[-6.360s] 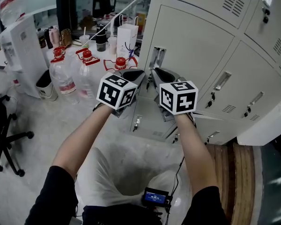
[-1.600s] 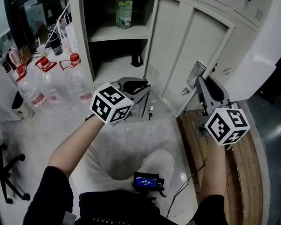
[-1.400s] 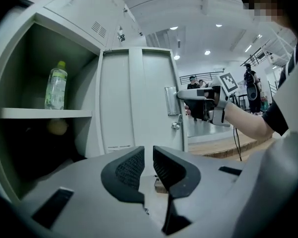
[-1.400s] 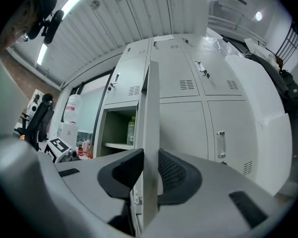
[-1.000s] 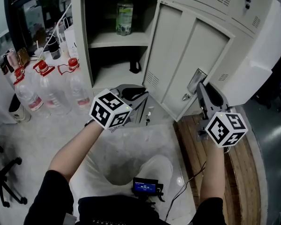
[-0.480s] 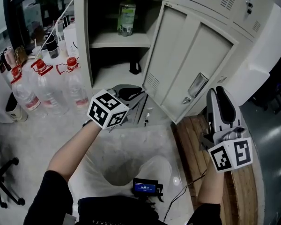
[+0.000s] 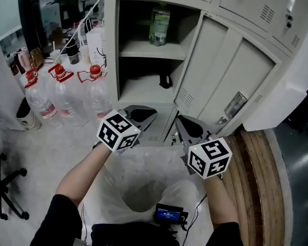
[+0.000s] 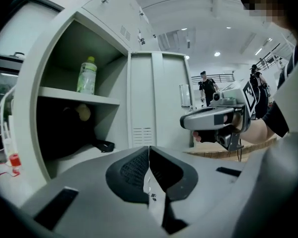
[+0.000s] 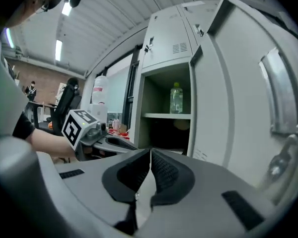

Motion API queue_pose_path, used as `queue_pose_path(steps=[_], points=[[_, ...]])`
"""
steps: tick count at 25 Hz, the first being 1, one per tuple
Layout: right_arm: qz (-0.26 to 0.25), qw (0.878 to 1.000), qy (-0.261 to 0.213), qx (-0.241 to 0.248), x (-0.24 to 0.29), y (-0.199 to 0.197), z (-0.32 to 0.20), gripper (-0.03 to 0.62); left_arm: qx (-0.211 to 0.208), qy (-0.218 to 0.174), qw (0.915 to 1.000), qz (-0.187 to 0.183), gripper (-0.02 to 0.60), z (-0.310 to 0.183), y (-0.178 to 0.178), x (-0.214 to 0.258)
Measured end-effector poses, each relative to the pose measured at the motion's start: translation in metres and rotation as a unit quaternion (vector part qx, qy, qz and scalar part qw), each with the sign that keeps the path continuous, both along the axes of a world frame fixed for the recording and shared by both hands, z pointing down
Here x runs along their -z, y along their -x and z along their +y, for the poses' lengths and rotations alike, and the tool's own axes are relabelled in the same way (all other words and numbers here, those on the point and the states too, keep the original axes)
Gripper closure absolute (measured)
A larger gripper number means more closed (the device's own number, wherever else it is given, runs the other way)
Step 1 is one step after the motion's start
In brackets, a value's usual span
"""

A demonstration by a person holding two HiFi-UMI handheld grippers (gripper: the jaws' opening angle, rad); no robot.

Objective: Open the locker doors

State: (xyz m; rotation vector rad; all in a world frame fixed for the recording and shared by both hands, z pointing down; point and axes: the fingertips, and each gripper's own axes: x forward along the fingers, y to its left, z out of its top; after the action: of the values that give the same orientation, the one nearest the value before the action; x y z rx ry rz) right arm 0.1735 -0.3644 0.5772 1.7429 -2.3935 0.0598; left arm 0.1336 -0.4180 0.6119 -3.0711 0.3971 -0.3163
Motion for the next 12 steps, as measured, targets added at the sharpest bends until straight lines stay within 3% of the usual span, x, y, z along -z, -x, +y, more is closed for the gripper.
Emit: queue_pose_path(steps=[6,12], points=[[-0.027,0.999,0.015,0.027,-0.014,0.028,-0.025,0.559,0.035,0.025,0.9991,-0.002,0.561,-0.017,0.048,-0.015],[-0.03,0.999,0.013,0.029,-0.016,0.028,-0.038,0.559,0.046,0.012,0.9989,-0.006,0.561,-0.022,0.06,-0.02]])
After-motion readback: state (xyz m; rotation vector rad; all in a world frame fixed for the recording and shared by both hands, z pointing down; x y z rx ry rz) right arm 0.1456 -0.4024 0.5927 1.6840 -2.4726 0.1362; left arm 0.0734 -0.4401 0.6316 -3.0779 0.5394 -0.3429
